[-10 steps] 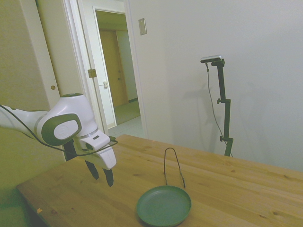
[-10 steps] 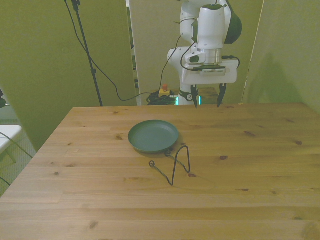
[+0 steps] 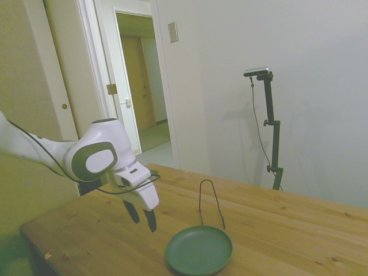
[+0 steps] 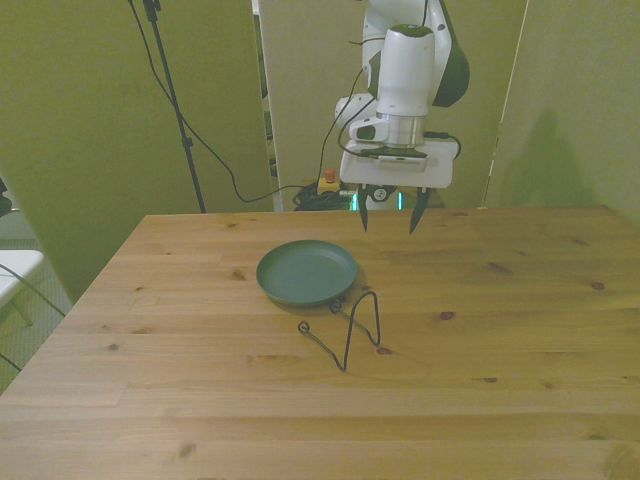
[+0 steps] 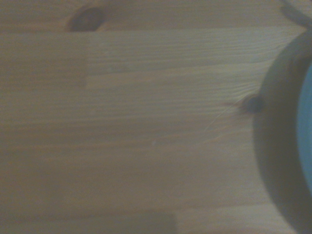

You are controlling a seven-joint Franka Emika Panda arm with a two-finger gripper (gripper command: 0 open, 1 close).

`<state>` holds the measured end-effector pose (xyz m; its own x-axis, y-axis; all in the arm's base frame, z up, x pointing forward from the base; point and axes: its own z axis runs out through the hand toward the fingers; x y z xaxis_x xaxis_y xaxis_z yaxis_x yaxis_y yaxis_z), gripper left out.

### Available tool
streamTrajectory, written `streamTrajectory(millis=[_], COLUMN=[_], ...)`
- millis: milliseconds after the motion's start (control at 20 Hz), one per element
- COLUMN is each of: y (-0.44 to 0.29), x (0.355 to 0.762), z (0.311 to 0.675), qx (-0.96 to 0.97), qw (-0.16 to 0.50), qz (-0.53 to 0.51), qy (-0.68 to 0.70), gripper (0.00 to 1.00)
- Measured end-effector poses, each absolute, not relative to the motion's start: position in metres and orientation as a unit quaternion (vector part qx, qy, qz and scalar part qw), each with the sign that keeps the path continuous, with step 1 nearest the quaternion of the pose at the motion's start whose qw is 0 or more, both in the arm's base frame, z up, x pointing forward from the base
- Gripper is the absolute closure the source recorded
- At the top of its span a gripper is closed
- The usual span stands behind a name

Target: Load the plate

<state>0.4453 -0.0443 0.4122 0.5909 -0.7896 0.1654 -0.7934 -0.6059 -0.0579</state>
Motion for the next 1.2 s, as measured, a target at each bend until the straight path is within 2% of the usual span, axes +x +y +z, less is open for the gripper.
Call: streamTrajectory(millis=[250, 500, 1000, 1050, 1200], y=[-0.072, -0.081, -0.1, -0.1, -0.101], x=[0.475, 0.48, 0.49, 0.491, 0.493], z=[0.409, 0.406, 0.364, 0.362, 0.355], qx=[0.882, 0.88, 0.867, 0.866, 0.861], qw=[0.012, 0.023, 0.059, 0.06, 0.062], qz=[0.089, 0.111, 0.118, 0.117, 0.121], qy=[-0.463, -0.462, -0.481, -0.483, -0.489], gripper=[0.0, 0.0, 0.0, 1.0, 1.0])
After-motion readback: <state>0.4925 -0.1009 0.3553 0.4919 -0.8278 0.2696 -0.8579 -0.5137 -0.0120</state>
